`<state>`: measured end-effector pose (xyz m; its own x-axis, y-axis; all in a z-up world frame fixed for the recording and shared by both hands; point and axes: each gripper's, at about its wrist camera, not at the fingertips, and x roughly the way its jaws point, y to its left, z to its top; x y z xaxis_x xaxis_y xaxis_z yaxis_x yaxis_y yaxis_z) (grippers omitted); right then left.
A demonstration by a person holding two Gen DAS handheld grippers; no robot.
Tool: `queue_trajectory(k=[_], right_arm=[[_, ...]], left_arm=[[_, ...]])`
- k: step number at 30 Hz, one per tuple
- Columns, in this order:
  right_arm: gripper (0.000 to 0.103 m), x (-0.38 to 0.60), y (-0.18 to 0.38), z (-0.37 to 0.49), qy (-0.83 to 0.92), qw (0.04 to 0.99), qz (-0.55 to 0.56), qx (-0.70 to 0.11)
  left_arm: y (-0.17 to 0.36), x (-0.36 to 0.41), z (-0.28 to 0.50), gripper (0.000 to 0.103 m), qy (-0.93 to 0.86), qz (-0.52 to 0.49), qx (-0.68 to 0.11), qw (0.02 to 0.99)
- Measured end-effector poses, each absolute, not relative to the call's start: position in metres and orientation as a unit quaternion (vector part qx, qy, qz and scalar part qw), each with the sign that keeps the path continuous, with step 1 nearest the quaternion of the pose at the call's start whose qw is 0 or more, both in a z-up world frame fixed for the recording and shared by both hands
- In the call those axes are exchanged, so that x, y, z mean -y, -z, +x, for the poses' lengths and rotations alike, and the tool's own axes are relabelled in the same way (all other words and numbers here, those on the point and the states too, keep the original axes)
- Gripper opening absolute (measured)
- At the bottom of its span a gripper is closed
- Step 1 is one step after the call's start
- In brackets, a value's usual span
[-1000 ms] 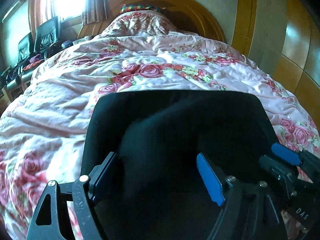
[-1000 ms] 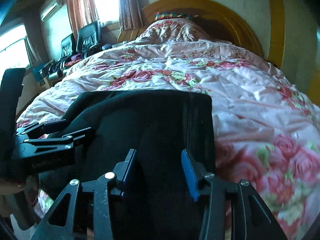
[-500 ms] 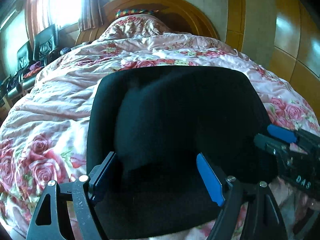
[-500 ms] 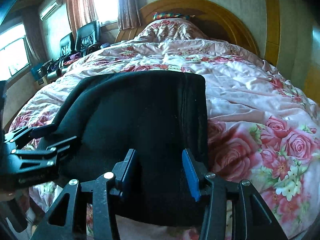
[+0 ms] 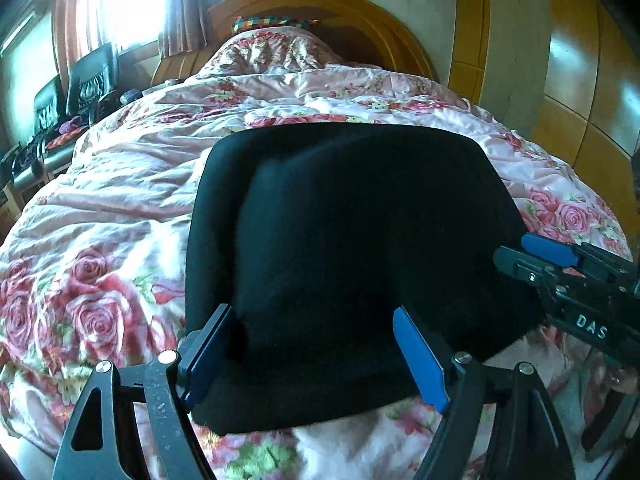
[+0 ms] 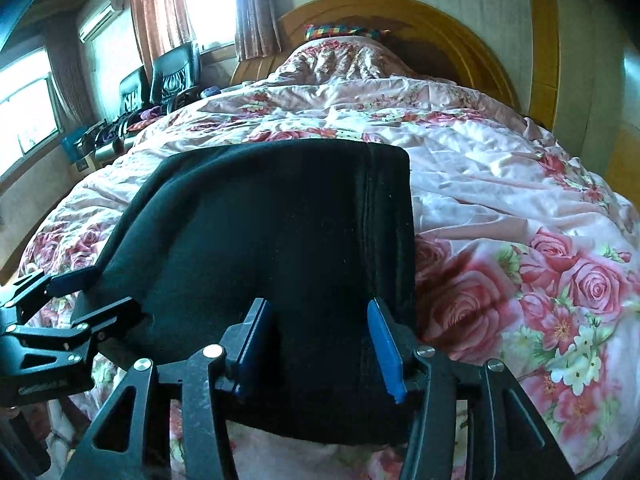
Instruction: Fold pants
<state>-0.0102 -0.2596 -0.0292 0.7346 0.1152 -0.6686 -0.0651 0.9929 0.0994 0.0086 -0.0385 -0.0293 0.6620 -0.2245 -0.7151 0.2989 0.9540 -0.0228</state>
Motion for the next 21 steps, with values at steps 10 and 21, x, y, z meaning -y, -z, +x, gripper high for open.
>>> queue_trajectory(k=[10, 21], right_arm=[[0.057, 0.256, 0.027, -0.016, -0.049, 0.930, 0.033, -0.362], [0.076, 0.297, 0.026, -0.017, -0.034, 0.921, 0.171, -0.348]], left_arm=[[0.024, 0.024, 0.007, 0.081, 0.141, 0.035, -0.392, 0.909], [0.022, -0.030, 0.019, 0.081, 0.093, -0.039, -0.388, 0.916]])
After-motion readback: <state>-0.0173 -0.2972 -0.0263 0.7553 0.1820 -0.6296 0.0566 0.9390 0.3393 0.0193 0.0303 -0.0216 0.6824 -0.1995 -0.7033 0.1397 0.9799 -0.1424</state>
